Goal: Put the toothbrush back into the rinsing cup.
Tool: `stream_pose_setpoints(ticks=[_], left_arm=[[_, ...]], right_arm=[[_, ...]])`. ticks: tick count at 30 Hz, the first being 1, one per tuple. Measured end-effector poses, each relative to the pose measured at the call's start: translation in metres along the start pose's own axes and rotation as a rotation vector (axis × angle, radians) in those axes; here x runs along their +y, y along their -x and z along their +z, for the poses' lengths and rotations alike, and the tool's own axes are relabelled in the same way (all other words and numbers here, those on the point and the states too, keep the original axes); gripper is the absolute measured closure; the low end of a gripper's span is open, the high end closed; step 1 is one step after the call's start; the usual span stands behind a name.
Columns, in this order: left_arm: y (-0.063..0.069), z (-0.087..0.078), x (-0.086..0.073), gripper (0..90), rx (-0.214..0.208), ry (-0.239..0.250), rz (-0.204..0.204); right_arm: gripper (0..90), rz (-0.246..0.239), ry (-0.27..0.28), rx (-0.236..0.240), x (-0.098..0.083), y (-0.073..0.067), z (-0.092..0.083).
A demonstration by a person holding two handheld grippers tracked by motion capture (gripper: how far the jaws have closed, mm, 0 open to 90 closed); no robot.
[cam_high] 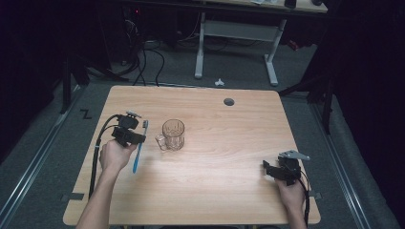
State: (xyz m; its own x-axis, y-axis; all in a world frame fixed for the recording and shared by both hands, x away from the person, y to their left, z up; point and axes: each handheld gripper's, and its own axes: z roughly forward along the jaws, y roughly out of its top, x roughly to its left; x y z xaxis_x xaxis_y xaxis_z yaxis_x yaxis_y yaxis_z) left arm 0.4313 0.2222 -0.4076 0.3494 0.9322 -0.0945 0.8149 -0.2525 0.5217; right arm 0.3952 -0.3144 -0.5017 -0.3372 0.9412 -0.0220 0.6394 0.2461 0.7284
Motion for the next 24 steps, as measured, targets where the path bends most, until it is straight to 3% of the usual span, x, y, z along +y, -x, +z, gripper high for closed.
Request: stream_pose_setpoints(ticks=[8,24], left_arm=[[0.002,-0.006,-0.001,79.8,-0.016,0.019,0.001],[0.018,-0.024,0.01,79.9,-0.019,0.084,0.046]], right_arm=[[30.5,0.0,0.0,0.0,0.0,0.0,0.0],[30.5,0.001,0.0,0.0,0.0,0.0,0.0]])
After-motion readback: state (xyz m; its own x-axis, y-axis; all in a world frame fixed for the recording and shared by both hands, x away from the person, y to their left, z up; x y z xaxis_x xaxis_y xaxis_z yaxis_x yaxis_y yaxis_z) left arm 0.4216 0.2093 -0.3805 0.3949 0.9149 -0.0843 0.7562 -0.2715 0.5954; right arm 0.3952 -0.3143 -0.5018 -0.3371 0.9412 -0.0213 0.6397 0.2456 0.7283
